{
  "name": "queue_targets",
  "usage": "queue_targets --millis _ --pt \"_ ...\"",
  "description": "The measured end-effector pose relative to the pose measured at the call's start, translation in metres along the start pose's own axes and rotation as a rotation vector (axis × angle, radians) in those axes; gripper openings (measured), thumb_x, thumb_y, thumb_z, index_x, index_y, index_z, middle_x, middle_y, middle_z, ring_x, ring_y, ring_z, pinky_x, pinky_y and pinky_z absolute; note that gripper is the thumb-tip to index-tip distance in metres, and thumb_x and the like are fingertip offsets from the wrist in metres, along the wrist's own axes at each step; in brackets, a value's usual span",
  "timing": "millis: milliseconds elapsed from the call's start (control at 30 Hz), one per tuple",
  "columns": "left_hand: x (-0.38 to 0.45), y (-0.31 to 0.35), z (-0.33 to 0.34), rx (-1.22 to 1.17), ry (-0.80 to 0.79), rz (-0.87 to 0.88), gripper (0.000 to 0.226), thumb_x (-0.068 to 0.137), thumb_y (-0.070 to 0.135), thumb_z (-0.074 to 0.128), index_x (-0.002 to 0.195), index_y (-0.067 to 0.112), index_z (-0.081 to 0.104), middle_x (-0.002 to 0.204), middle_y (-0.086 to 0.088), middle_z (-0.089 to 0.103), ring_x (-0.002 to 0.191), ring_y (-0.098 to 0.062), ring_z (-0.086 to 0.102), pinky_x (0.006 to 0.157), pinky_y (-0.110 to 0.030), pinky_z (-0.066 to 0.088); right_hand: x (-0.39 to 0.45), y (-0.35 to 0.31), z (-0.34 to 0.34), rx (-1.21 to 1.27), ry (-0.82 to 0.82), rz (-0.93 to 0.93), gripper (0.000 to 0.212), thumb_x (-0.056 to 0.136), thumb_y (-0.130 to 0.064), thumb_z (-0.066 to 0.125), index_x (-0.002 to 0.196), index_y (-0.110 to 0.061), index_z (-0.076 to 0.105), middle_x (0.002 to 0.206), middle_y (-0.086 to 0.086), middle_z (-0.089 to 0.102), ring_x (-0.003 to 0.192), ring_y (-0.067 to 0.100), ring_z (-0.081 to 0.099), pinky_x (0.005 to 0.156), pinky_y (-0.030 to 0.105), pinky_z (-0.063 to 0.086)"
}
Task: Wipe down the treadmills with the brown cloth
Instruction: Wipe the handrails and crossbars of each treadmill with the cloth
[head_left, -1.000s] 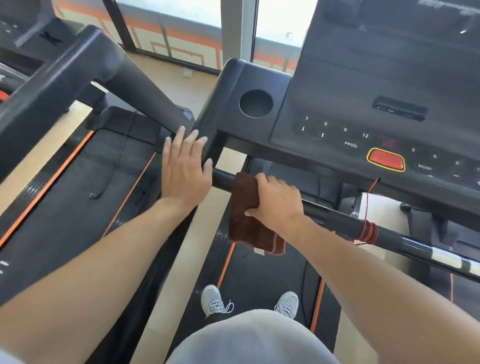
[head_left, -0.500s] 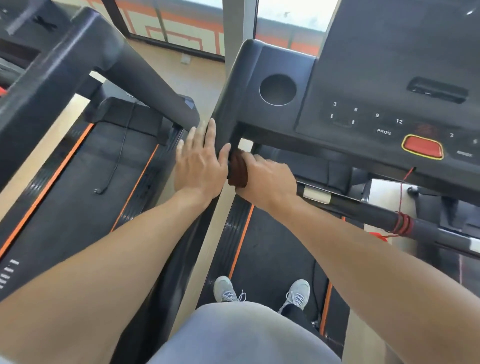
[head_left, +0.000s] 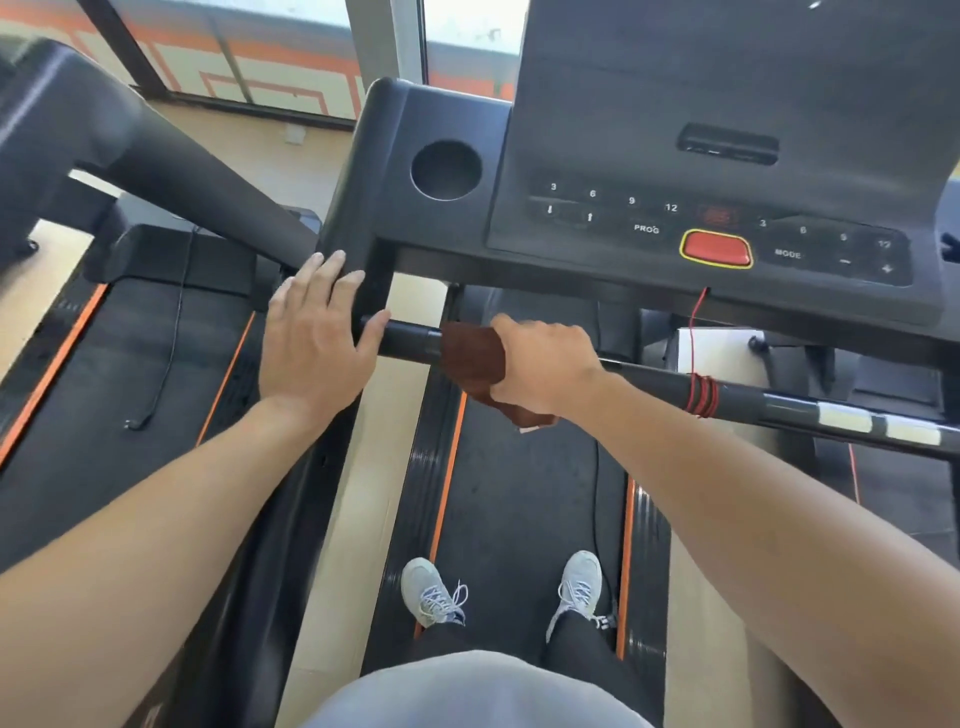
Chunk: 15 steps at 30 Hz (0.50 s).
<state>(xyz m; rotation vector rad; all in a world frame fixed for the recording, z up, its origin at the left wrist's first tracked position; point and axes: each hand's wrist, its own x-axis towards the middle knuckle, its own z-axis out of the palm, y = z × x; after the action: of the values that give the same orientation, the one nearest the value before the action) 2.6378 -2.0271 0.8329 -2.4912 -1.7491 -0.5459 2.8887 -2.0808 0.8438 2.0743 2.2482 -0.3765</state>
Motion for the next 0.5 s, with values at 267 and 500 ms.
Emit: queue_targets --millis 267,500 --pt "-0.001 0.024 0.003 0.131 -0.052 -0.132 0.059 0.104 0.044 0.049 0.149 0.007 0.044 0.158 -0.017 0.039 0.151 -0.037 0.027 0.124 -0.057 0.018 -0.05 0.092 -0.023 0.034 -0.213 0.072 0.058 0.075 -0.043 0.074 0.123 -0.025 0.049 0.093 -0.003 0.06 0.086 0.03 0.06 0.073 0.037 0.042" --pt "0.031 0.139 0.038 -0.158 -0.085 -0.045 0.049 0.104 0.044 0.047 0.131 0.007 0.064 0.127 -0.012 0.069 0.15 -0.036 0.026 0.125 -0.043 0.018 -0.047 0.106 -0.02 0.071 -0.194 -0.006 0.05 0.076 -0.054 0.069 0.115 -0.025 0.054 0.1 0.001 0.067 0.095 0.031 0.067 0.071 0.035 0.042"
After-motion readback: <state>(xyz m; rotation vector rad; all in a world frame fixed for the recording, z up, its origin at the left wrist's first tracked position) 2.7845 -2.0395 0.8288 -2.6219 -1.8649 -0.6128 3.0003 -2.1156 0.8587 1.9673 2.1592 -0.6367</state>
